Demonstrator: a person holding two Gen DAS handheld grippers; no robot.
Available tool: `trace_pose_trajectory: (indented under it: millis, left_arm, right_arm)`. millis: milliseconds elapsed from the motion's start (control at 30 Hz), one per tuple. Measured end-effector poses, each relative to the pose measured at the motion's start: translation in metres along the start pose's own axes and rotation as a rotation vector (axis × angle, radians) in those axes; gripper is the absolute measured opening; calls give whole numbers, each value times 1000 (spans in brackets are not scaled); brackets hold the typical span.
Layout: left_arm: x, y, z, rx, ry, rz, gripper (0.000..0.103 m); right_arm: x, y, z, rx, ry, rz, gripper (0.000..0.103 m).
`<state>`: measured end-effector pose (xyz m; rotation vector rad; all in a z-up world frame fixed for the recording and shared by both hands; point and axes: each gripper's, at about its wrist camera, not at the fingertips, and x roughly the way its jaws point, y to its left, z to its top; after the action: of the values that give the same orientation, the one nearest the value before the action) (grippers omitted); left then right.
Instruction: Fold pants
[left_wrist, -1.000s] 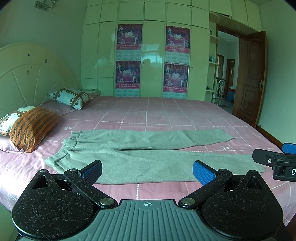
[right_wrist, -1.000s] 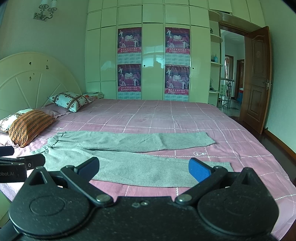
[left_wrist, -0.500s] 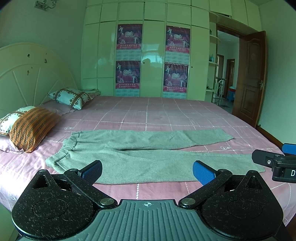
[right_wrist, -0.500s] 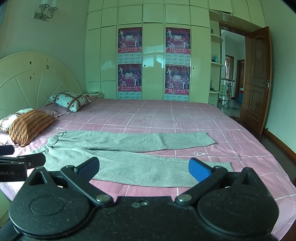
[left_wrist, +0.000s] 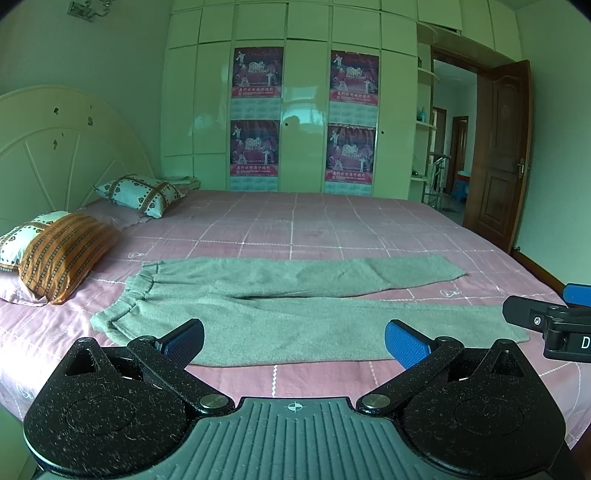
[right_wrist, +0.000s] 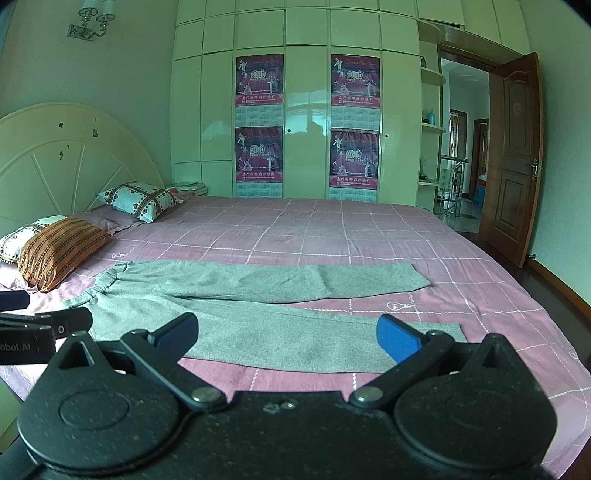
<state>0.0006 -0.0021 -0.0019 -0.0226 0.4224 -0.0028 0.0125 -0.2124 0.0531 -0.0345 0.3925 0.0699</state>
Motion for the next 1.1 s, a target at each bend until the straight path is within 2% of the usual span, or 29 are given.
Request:
trace_pose_trajectory:
  millis: [900,967,1033,1100]
  left_arm:
    - [0,1,-1,2,4,3,103]
    - [4,3,0,-2,23,0,103]
    - [9,7,0,-2,24,9,103]
    - [25,14,2,43,69,32,103]
  right_arm:
    - [-1,1,-1,0,2,0,97]
    - [0,1,-1,0,4,18,97]
    - [1,-6,4,9,-8,76,97]
    - [8,-11,2,10,-31,104,97]
